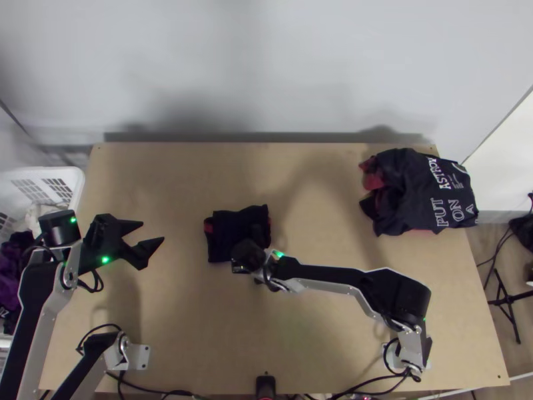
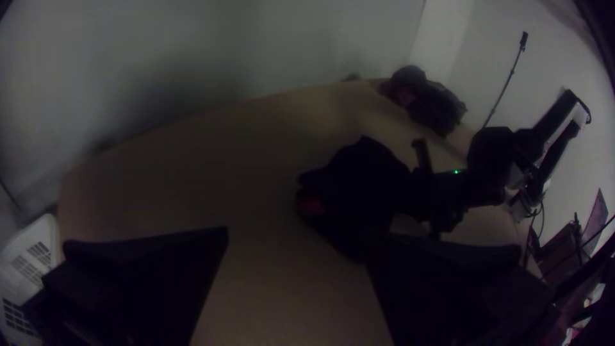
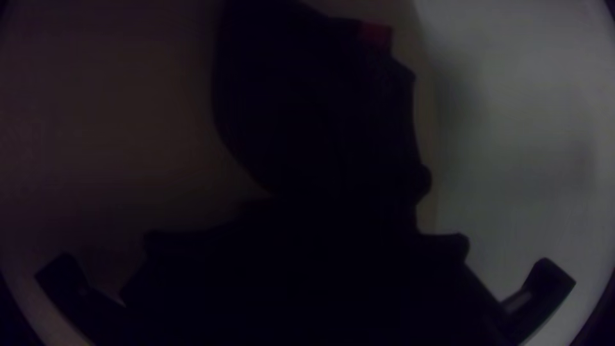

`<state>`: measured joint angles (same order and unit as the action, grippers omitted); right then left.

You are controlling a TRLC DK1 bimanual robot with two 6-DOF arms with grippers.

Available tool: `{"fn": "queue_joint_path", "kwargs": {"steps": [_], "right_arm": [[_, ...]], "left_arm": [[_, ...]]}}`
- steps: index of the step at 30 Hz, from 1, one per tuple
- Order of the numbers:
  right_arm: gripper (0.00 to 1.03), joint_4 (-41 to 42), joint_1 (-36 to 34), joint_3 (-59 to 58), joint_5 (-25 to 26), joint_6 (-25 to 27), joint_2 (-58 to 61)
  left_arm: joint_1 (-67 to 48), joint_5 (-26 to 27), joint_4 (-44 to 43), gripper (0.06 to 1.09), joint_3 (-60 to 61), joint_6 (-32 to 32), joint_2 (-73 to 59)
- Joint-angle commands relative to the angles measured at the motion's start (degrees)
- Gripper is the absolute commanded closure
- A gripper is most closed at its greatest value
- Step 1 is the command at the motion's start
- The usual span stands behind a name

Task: Fold the t-shirt

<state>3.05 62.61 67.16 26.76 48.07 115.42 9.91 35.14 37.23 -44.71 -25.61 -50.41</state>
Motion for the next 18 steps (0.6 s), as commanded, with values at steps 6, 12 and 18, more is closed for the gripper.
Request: {"fn": "queue_joint_path", "kwargs": {"steps": [6, 12, 18], "right_arm": [[1.00, 4.5, -5.7, -0.1, 0.0, 0.9, -7.0], [1.00, 4.5, -10.8, -1.2, 0.0, 3.6, -13.4], [1.00, 4.5, -17.3, -5.6, 0.0, 6.2, -19.9]], "left_arm": [[0.3, 0.3, 1.1, 0.11, -2.0, -0.1, -0.9], [0.2, 0.3, 2.1, 0.11, -3.1, 0.2, -1.8], [0.1, 0.2, 3.6, 0.11, -3.5, 1.2, -1.8]]}}
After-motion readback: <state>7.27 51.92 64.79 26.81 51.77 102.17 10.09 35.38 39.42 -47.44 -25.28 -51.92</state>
